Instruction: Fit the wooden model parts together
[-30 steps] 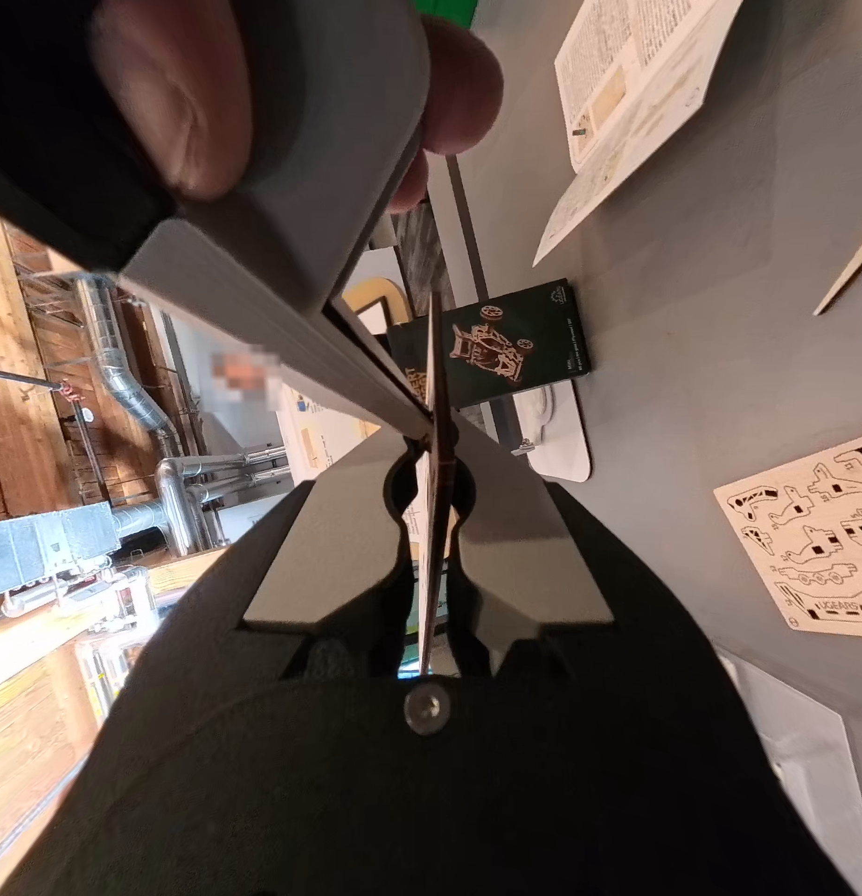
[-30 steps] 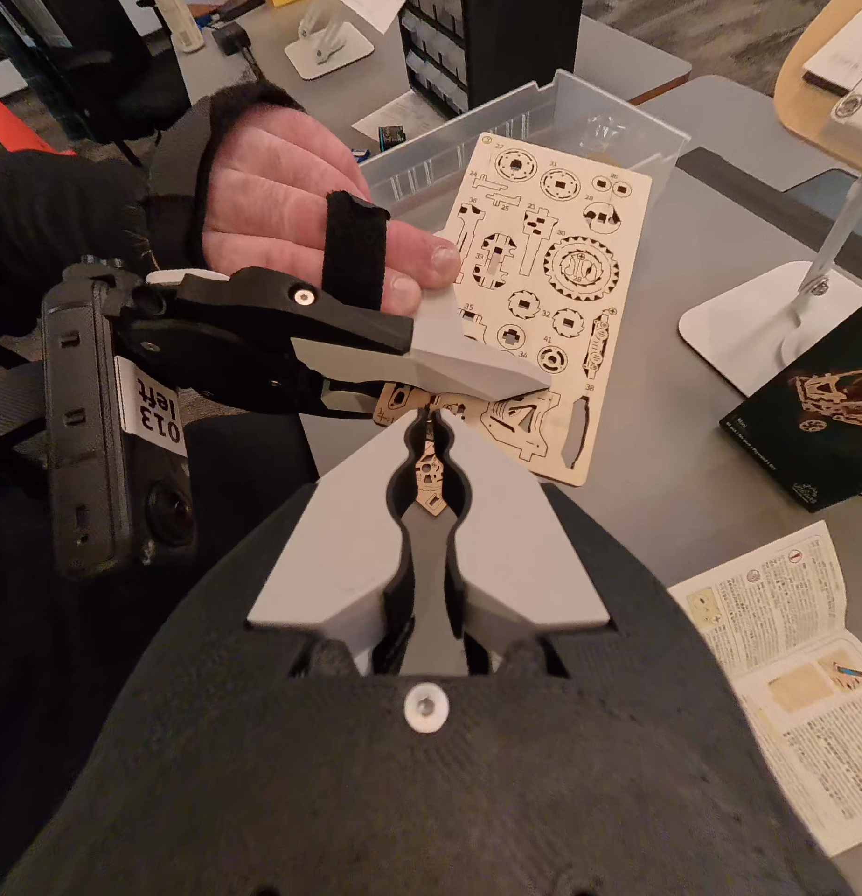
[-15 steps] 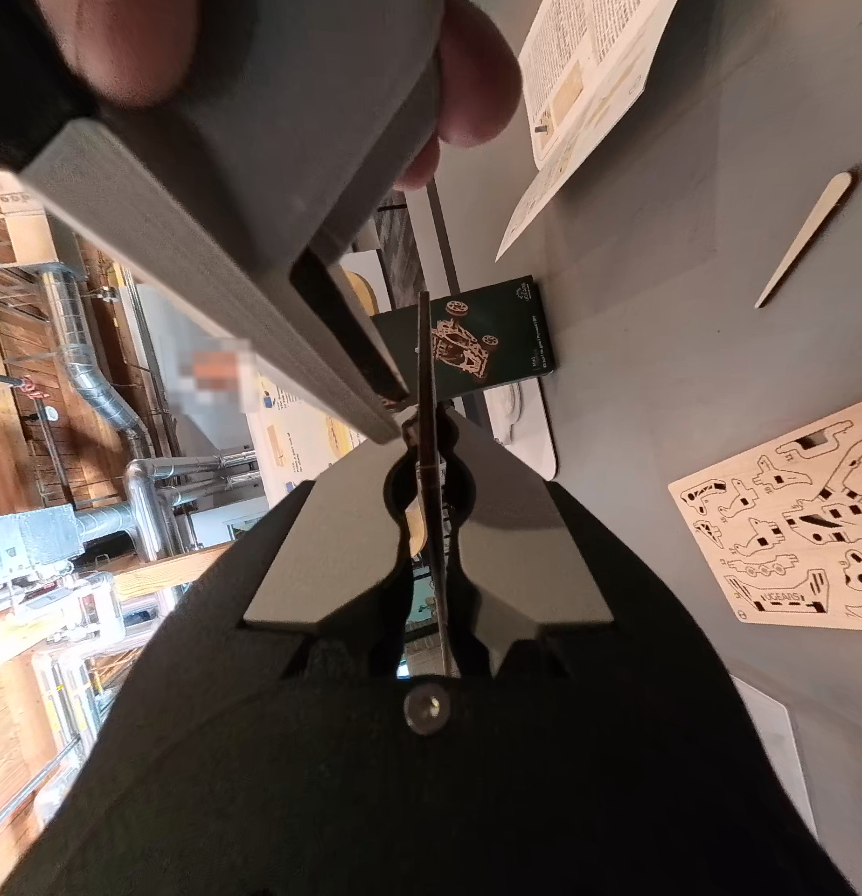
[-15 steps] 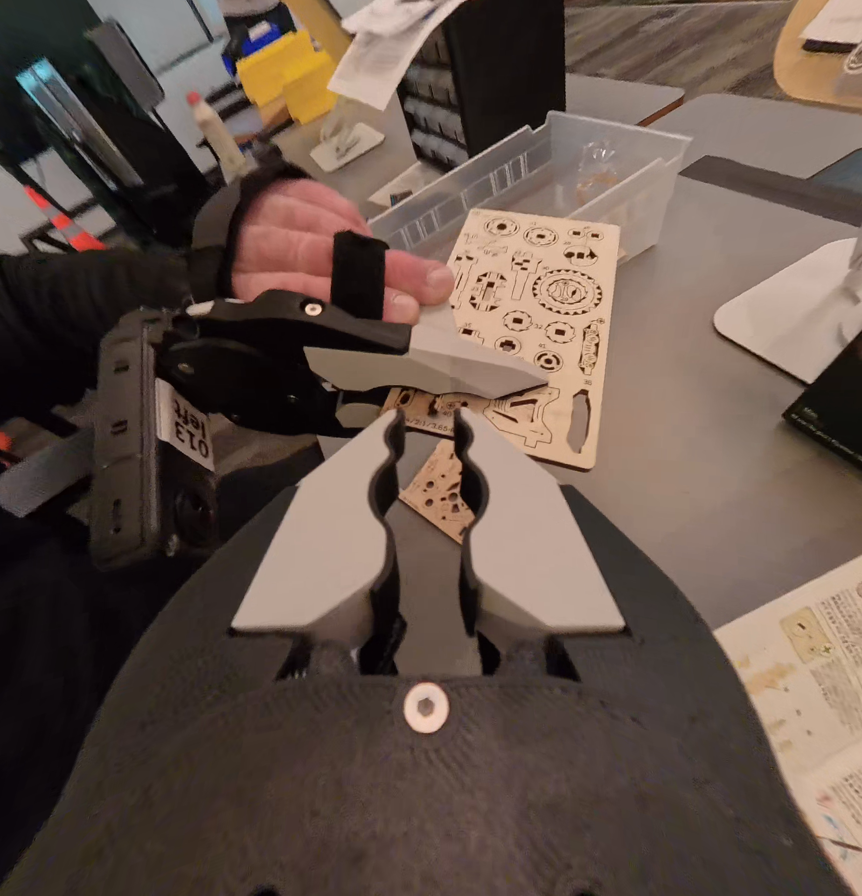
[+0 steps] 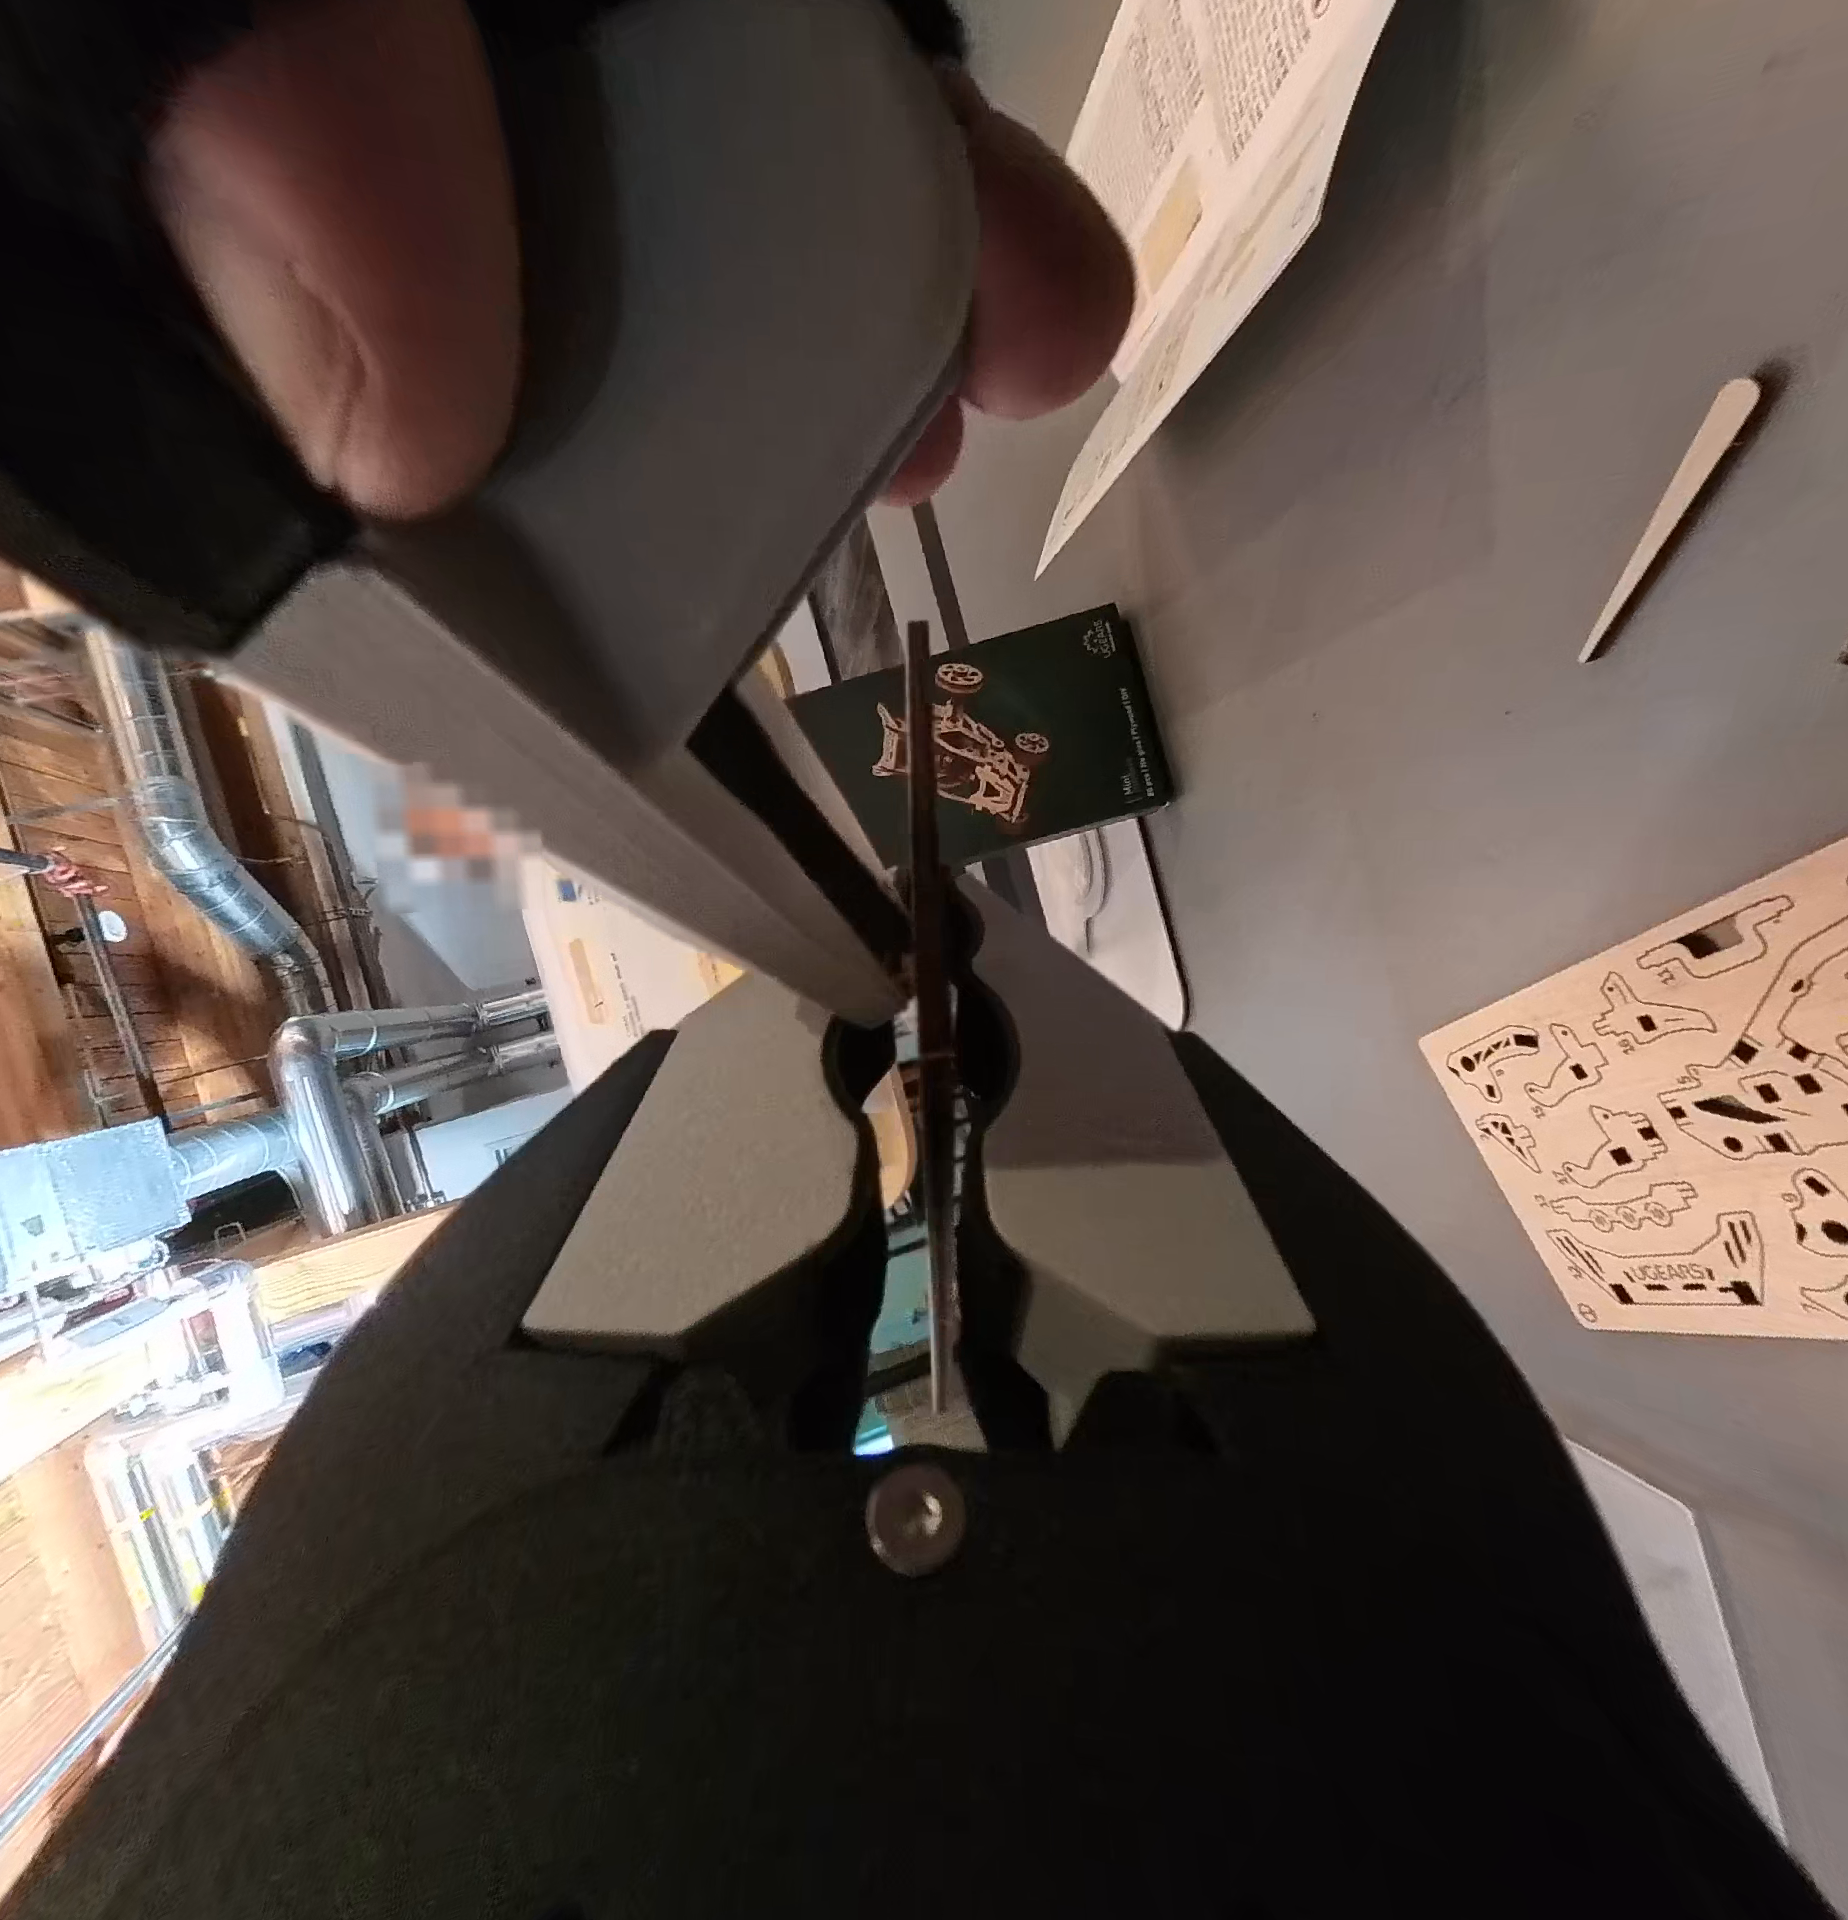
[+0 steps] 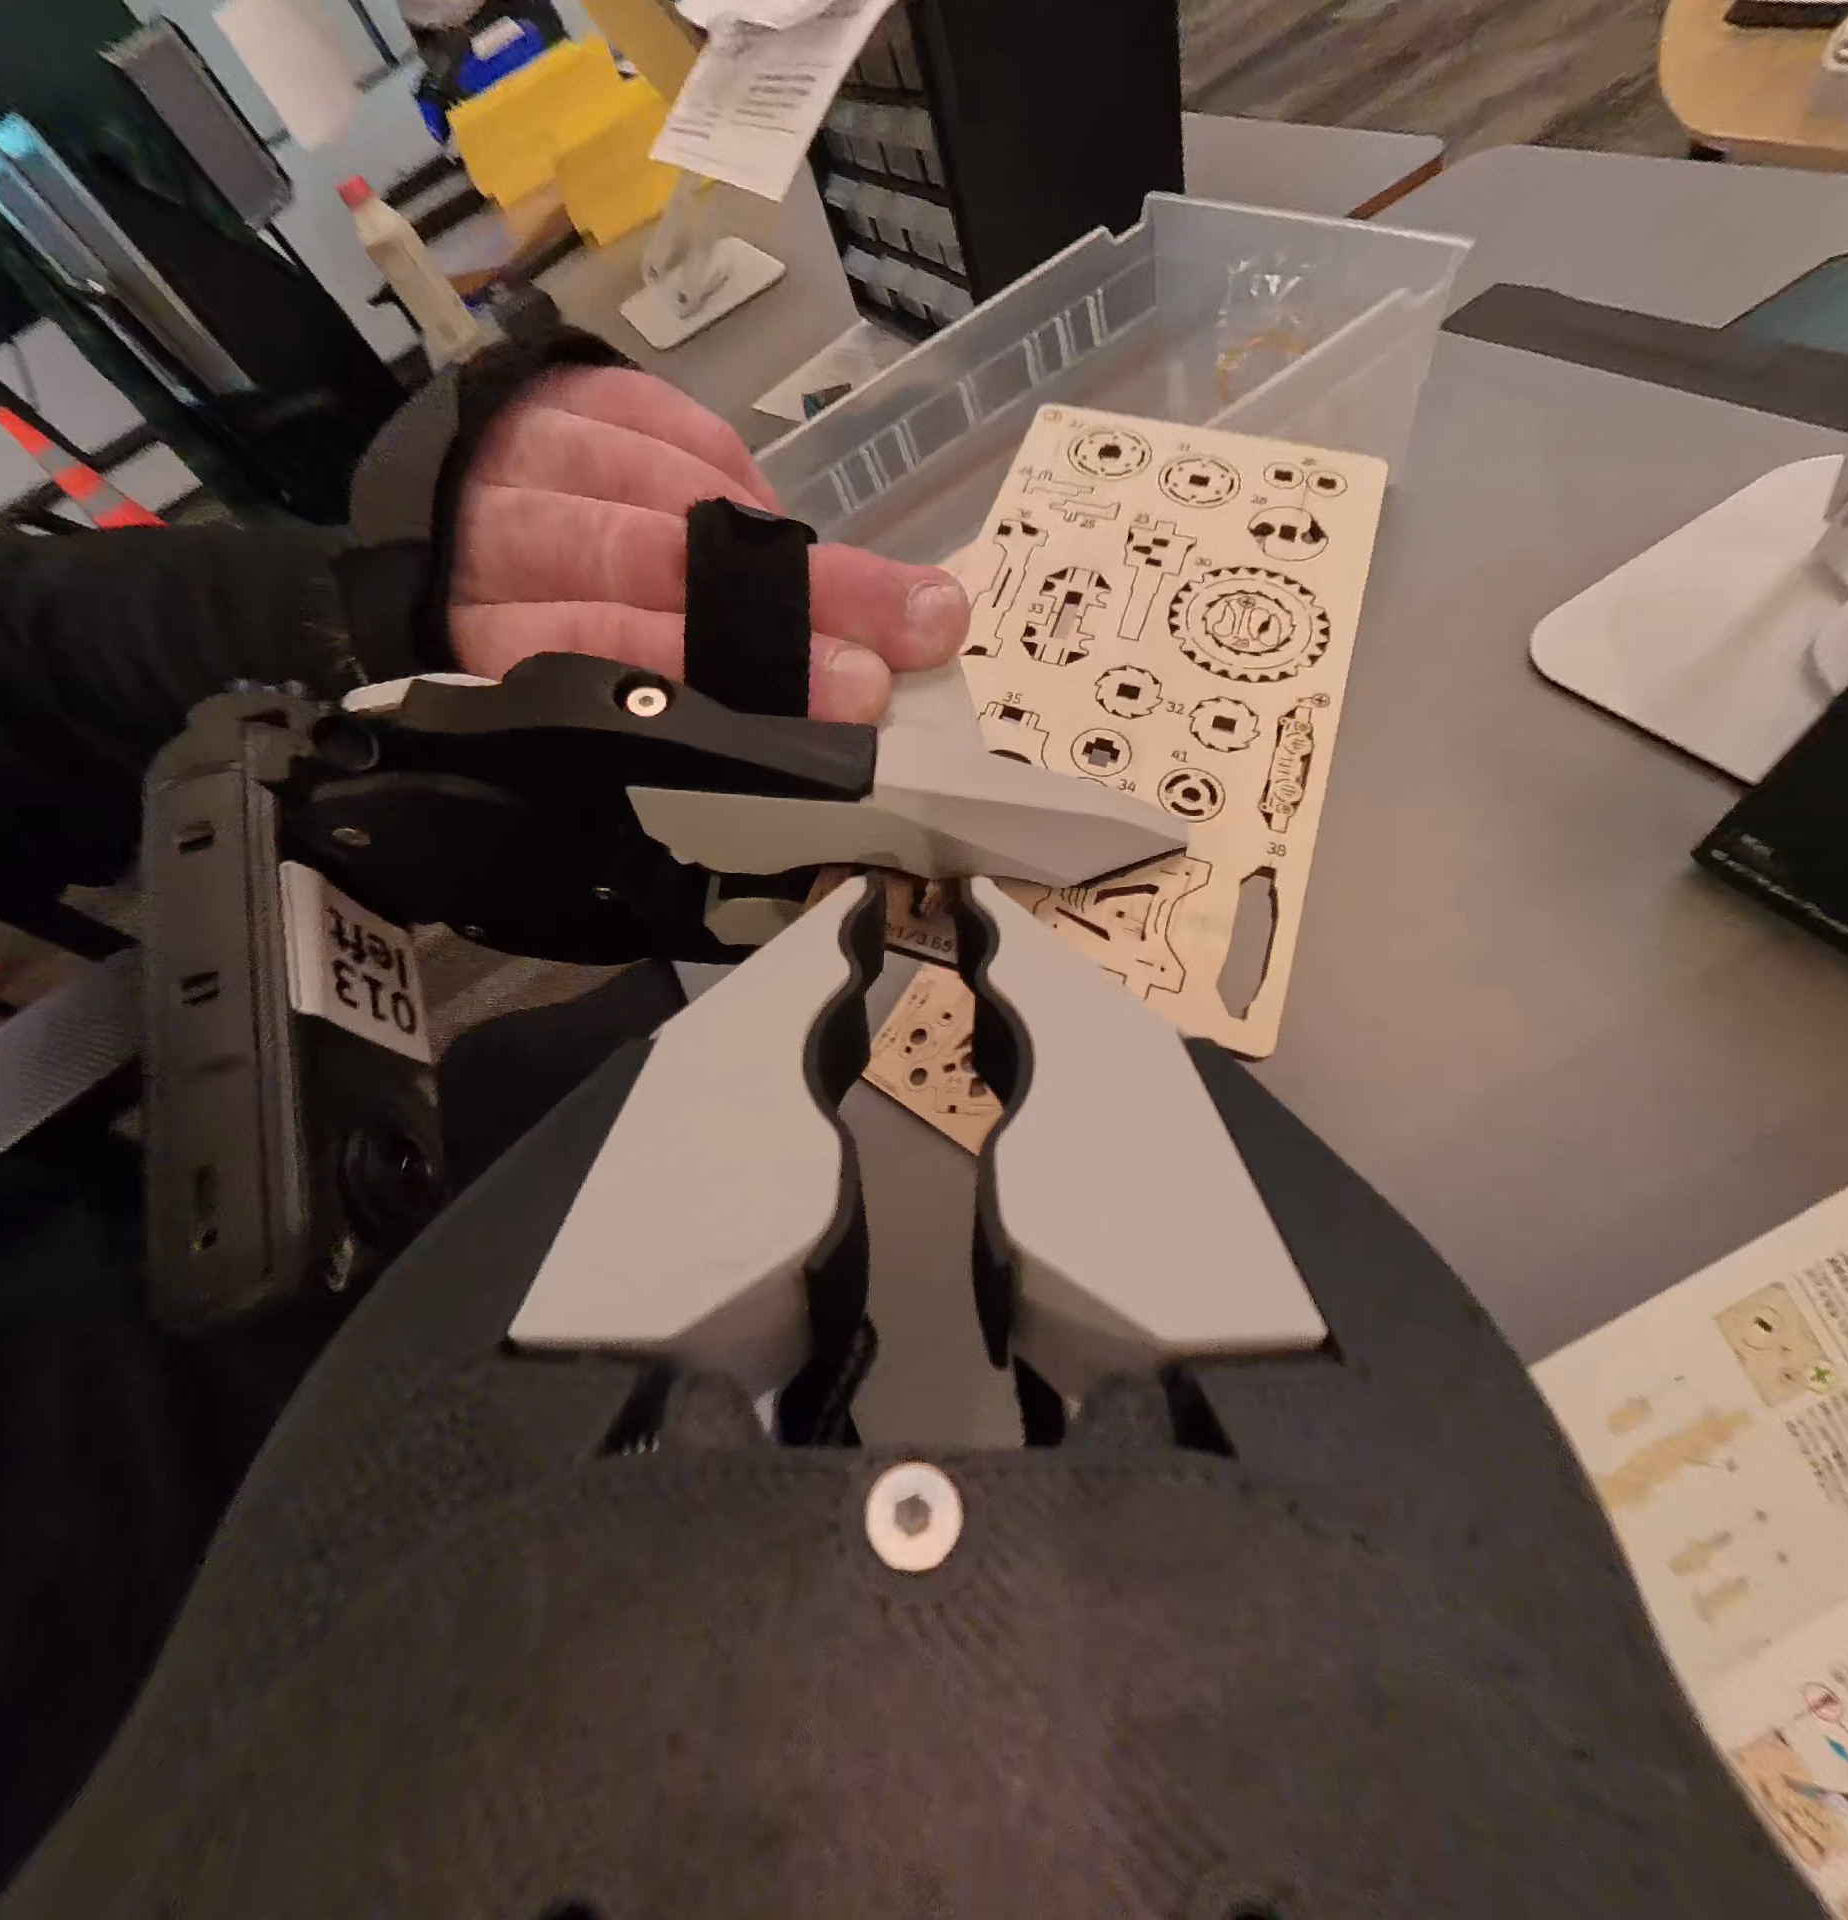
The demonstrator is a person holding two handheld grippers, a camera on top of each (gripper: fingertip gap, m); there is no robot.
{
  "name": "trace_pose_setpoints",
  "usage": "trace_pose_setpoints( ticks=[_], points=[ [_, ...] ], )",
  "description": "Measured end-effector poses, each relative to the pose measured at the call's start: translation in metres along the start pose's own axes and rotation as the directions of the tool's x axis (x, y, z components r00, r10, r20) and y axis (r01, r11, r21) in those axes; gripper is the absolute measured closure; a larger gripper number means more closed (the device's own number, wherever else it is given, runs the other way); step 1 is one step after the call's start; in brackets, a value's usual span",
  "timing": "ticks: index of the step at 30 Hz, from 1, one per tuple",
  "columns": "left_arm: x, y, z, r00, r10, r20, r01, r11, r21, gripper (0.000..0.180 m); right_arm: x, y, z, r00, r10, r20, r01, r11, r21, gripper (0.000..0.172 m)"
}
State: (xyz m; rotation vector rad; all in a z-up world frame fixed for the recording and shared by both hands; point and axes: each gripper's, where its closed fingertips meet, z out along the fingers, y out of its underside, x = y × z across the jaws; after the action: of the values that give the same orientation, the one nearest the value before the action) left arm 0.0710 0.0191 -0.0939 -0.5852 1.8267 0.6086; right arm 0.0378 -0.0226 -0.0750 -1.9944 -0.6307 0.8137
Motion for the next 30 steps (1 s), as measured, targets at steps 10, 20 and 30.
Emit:
trace_pose_setpoints(
  ticks=[10, 20, 30],
  points=[
    [0.006, 0.003, 0.003, 1.0, -0.012, -0.022, 0.012, 1.0, -0.003, 0.179, 0.008, 0.005, 0.002, 0.994, -0.043, -0.096, 0.045, 0.999, 0.02, 0.172],
    [0.023, 0.025, 0.008, 0.996, -0.083, -0.044, 0.083, 0.996, -0.018, 0.179, 0.016, 0.008, -0.007, 0.998, 0.016, -0.067, -0.011, 0.997, 0.071, 0.172],
    [0.033, 0.072, -0.004, 0.976, -0.207, -0.072, 0.194, 0.969, -0.151, 0.178, 0.044, 0.111, 0.011, 0.955, -0.209, -0.209, 0.134, 0.936, -0.327, 0.172]
  ],
)
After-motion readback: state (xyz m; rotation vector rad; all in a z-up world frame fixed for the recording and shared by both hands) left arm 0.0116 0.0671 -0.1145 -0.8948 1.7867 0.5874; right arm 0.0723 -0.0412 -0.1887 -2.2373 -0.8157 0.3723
